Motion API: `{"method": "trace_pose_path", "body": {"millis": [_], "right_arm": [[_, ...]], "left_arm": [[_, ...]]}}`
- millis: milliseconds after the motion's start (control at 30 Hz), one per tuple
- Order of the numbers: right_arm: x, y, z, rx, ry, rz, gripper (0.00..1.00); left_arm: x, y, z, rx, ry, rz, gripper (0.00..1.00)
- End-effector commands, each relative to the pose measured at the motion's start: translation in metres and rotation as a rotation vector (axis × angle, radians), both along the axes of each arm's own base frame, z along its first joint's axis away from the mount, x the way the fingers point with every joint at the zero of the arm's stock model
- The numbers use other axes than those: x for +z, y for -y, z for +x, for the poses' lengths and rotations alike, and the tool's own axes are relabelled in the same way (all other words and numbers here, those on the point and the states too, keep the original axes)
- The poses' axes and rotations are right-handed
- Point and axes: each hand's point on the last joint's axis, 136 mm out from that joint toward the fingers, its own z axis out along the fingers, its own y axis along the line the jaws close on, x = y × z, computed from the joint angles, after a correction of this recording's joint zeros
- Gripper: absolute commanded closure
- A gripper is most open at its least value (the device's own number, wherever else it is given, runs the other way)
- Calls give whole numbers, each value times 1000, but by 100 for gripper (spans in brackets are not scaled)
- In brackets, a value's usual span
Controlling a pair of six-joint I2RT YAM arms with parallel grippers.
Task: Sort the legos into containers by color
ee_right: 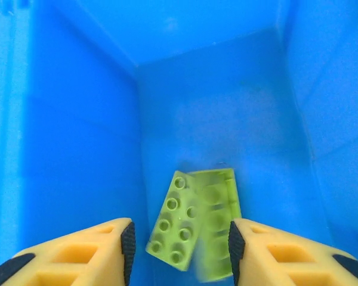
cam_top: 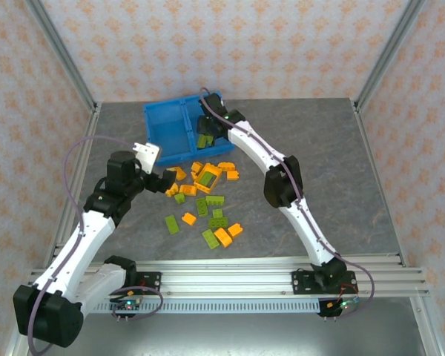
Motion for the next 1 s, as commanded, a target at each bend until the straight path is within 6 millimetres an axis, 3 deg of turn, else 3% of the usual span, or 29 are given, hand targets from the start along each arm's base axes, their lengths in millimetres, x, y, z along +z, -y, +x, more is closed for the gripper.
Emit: {"method": "trace_pose_path", "body": {"millis": [0,100,200,333,500,633,800,967], "right_arm": [[101,11,-6,-7,121,97,50],[137,25,-18,0,140,125,49],[169,39,-40,52,147,136,48],[184,54,-83,157,160,119,36],[168,72,-127,211,96,116,19],[148,82,-146,201,28,110,13],[134,92,-152,172,-5,82,12],[130,94,-153,171,-17,76,11]], "left_arm": [[14,-17,11,213,-24,-117,0],[4,-25,11,370,-111,-243,2],[-16,-28,4,497,-214,-358,11],[-47,-21,-6,578,-341,-435,19],[-82,-6,-6,595,-460,-399,18],[-118,1,-1,656,-577,-363,15],[-153,6,1,719,-663,-311,14],[-163,3,7,743,-649,-306,14]]}}
